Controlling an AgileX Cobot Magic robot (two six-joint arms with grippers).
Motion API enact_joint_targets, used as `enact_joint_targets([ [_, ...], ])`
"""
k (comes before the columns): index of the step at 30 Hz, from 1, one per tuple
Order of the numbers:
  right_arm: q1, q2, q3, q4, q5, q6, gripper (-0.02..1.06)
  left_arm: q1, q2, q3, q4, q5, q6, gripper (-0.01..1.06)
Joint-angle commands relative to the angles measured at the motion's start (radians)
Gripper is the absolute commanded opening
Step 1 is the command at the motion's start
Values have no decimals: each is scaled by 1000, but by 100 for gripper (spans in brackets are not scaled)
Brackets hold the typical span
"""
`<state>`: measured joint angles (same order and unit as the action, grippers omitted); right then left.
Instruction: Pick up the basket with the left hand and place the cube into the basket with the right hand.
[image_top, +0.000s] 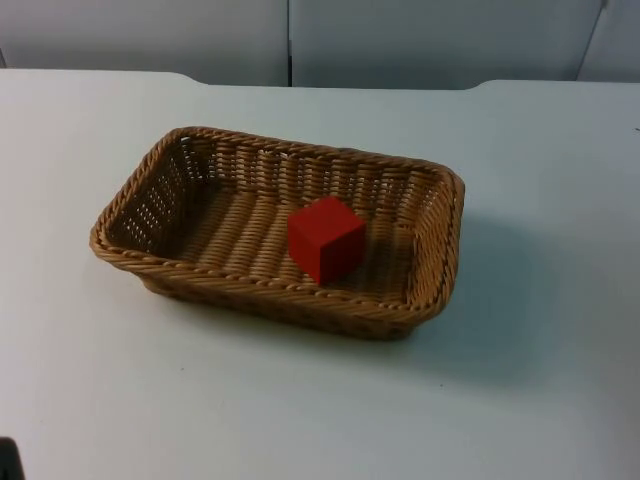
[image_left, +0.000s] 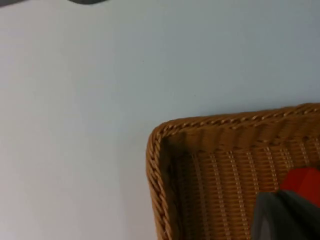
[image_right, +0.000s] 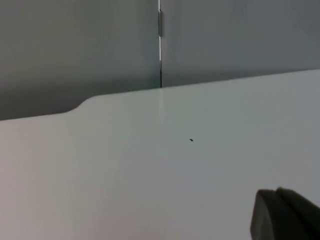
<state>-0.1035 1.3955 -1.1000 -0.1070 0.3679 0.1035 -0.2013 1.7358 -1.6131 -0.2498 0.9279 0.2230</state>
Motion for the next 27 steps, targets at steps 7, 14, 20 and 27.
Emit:
enact_joint_targets([
  [7, -7, -73, 3, -118, 4, 169, 0, -4, -430, 226, 113, -43, -51, 0],
  [14, -5, -321, 3, -965, 293, 1077, 0, -4, -878, 621, 163, -237, -134, 0],
  [20, -5, -515, 45, -941, 375, 908, 0, -4, -1122, 799, 199, -170, -133, 0],
  [27, -5, -832, 350, -901, 329, 885, 0, -4, -1310, 862, 220, -22, -133, 0],
])
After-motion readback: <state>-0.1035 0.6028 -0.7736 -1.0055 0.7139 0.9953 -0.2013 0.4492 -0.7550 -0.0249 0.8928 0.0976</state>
